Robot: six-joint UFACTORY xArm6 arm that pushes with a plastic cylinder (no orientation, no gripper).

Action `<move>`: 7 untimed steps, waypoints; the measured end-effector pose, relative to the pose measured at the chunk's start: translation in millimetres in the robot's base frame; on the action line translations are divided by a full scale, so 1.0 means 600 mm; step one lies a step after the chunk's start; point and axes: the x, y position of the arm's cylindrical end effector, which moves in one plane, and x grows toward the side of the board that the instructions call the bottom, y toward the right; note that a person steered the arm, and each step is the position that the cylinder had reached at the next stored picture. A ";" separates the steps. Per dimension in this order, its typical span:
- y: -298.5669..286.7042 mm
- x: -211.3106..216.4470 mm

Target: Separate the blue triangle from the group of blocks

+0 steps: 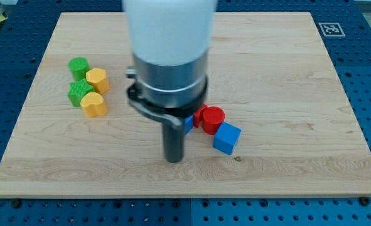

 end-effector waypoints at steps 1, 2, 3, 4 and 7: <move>-0.023 -0.008; -0.006 -0.027; 0.028 -0.052; 0.063 -0.070; 0.133 -0.130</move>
